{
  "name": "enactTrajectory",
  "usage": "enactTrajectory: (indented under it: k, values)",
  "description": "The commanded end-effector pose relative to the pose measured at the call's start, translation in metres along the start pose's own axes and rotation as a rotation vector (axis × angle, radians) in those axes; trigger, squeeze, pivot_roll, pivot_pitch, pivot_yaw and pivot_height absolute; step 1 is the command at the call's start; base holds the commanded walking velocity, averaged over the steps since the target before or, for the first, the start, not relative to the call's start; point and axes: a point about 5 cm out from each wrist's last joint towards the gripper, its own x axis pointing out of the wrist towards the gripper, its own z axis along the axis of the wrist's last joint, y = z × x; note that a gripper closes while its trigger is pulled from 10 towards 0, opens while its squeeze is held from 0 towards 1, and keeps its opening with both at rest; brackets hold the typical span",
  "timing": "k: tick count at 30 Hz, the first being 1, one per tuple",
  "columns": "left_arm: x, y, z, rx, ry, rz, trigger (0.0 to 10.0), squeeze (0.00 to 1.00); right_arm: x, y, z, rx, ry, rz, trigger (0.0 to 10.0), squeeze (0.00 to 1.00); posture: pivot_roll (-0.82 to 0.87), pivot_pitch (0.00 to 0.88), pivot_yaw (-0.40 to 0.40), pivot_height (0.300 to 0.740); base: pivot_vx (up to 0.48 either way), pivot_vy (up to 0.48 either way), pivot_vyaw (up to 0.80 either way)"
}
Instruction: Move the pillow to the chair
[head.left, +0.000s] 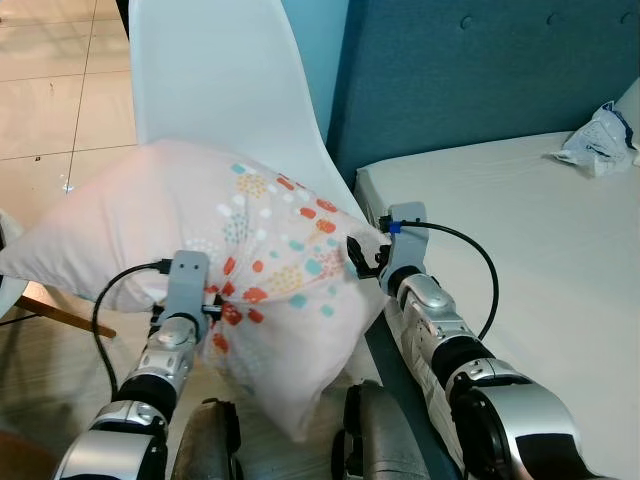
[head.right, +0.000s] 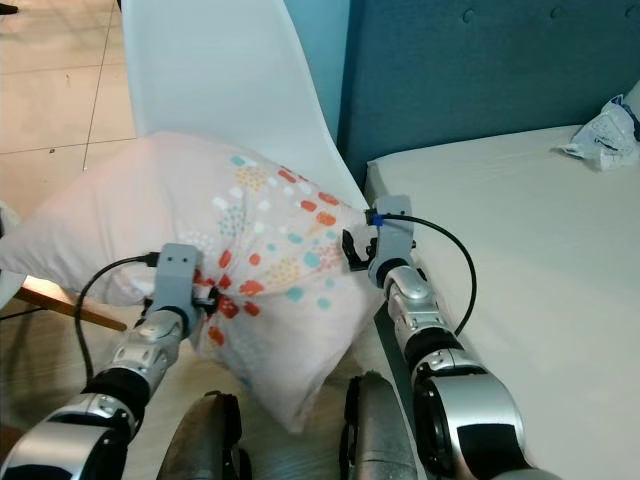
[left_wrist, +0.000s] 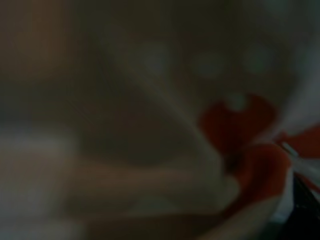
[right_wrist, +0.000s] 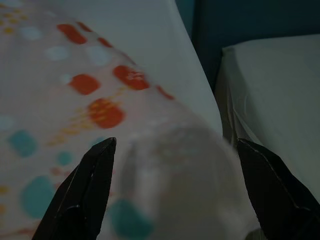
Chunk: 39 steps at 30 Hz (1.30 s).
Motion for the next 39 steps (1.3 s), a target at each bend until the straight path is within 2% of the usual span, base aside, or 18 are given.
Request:
enactTrajectory:
  k: [1,2,7,8,9,10,14,15,16,17,18,19,21,25,32,33,34,39]
  values:
    - [0.001,0.043,0.0,-0.046,-0.002,0.205,10.0,1.0,-0.005,-0.006,-0.009,0.017,0.013,-0.027,10.0,0.0,0.02,0.261,-0.057,0.627,0.0,0.0,0.0]
    - [0.0,0.053,-0.004,-0.061,0.012,0.258,10.0,0.0,-0.005,-0.008,-0.009,0.022,0.011,-0.031,10.0,0.0,0.02,0.259,-0.059,0.627,0.0,0.0,0.0]
    - [-0.006,0.07,-0.02,-0.211,0.078,0.335,10.0,0.0,-0.007,-0.012,-0.01,0.031,0.008,-0.033,10.0,0.0,0.02,0.257,-0.059,0.627,0.0,0.0,0.0]
    - [-0.007,0.067,-0.023,-0.25,0.077,0.297,10.0,0.48,-0.008,-0.013,-0.011,0.03,0.009,-0.034,10.0,0.0,0.02,0.257,-0.059,0.627,0.0,0.0,0.0]
    - [-0.007,0.067,-0.023,-0.25,0.077,0.297,10.0,0.48,-0.008,-0.013,-0.011,0.03,0.009,-0.034,10.0,0.0,0.02,0.257,-0.059,0.627,0.0,0.0,0.0]
    - [-0.008,0.062,-0.02,-0.166,0.035,0.225,10.0,1.0,-0.008,-0.014,-0.011,0.03,0.01,-0.036,10.0,0.0,0.02,0.257,-0.059,0.627,0.0,0.0,0.0]
    - [-0.013,0.034,-0.019,0.263,-0.066,0.03,10.0,1.0,-0.008,-0.014,-0.012,0.032,0.013,-0.04,10.0,0.0,0.03,0.261,-0.061,0.627,0.0,0.0,0.0]
    - [-0.014,0.029,-0.019,0.287,-0.083,0.004,10.0,0.36,-0.008,-0.013,-0.012,0.032,0.012,-0.04,10.0,0.0,0.02,0.261,-0.06,0.627,0.0,0.0,0.0]
    - [-0.015,0.026,-0.019,0.282,-0.092,-0.005,10.0,0.36,-0.008,-0.013,-0.012,0.033,0.012,-0.04,10.0,0.0,0.02,0.261,-0.06,0.627,0.0,0.0,0.0]
    - [-0.015,0.02,-0.016,0.236,-0.103,-0.039,10.0,0.0,-0.008,-0.012,-0.011,0.034,0.011,-0.04,10.0,0.0,0.02,0.261,-0.06,0.627,0.0,0.0,0.0]
    - [-0.015,0.014,-0.013,0.188,-0.115,-0.077,10.0,0.0,-0.008,-0.012,-0.011,0.035,0.01,-0.04,10.0,0.0,0.02,0.261,-0.06,0.627,0.0,0.0,0.0]
    - [-0.016,0.008,-0.009,0.173,-0.133,-0.11,10.0,0.8,-0.008,-0.012,-0.011,0.035,0.009,-0.041,10.0,0.0,0.02,0.258,-0.059,0.627,0.0,0.0,0.0]
    - [-0.016,-0.003,-0.003,0.131,-0.141,-0.164,10.0,0.95,-0.007,-0.013,-0.009,0.036,0.005,-0.041,10.0,0.0,0.02,0.257,-0.059,0.627,0.0,0.0,0.0]
    - [-0.02,-0.035,0.015,0.029,-0.167,-0.336,10.0,1.0,-0.007,-0.015,-0.007,0.035,-0.002,-0.045,10.0,0.0,0.02,0.255,-0.058,0.627,0.0,0.0,0.0]
    - [-0.027,-0.083,0.05,0.055,-0.285,-0.516,10.0,1.0,-0.007,-0.018,-0.005,0.033,-0.009,-0.052,10.0,0.0,0.01,0.255,-0.056,0.627,0.0,0.0,0.0]
    - [-0.024,-0.085,0.058,0.07,-0.299,-0.486,10.0,0.4,-0.007,-0.018,-0.005,0.033,-0.01,-0.053,10.0,0.0,0.01,0.256,-0.054,0.627,0.0,0.0,0.0]
    - [-0.02,-0.084,0.066,0.068,-0.309,-0.442,10.0,0.0,-0.007,-0.018,-0.005,0.031,-0.011,-0.055,10.0,0.0,0.01,0.255,-0.051,0.627,0.0,0.0,0.0]
    - [-0.013,-0.077,0.08,0.051,-0.319,-0.355,10.0,0.0,-0.008,-0.019,-0.005,0.03,-0.012,-0.061,10.0,0.0,0.01,0.253,-0.047,0.627,0.0,0.0,0.0]
